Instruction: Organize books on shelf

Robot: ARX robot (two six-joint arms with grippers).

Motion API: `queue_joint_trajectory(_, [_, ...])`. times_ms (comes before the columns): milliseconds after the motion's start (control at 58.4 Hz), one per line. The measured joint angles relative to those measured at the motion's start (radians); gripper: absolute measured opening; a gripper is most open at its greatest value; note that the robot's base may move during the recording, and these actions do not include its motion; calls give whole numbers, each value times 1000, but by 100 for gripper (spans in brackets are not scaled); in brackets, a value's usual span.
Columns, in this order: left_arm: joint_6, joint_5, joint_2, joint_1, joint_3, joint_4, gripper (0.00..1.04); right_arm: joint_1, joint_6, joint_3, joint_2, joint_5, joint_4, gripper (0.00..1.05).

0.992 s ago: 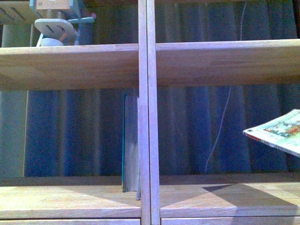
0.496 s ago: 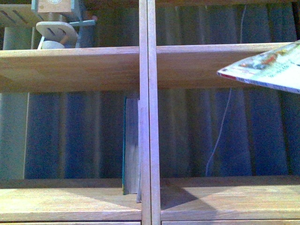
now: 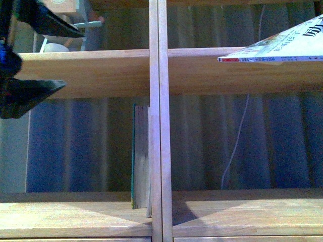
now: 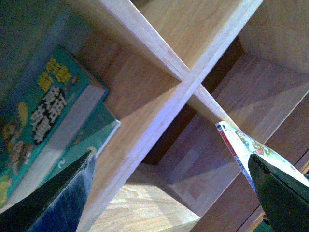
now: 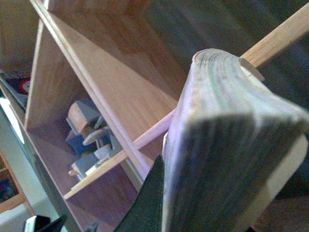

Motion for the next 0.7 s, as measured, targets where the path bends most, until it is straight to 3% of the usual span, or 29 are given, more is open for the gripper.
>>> queue_joint_trajectory(188, [11, -57, 20, -124, 31, -4, 97, -23, 62, -104, -175, -31, 60, 7])
queue_joint_trajectory(359, [-27, 11, 24, -184, 31, 95, 97, -40, 74, -87, -162, -45, 76, 7])
queue_joint_trajectory(479, [-92, 68, 27, -214, 31, 184, 97, -4, 54, -31, -98, -37, 55, 7])
queue_joint_trajectory(702, [-67, 116, 32, -312, 43, 189, 97, 103, -16, 76, 6, 3, -2, 7])
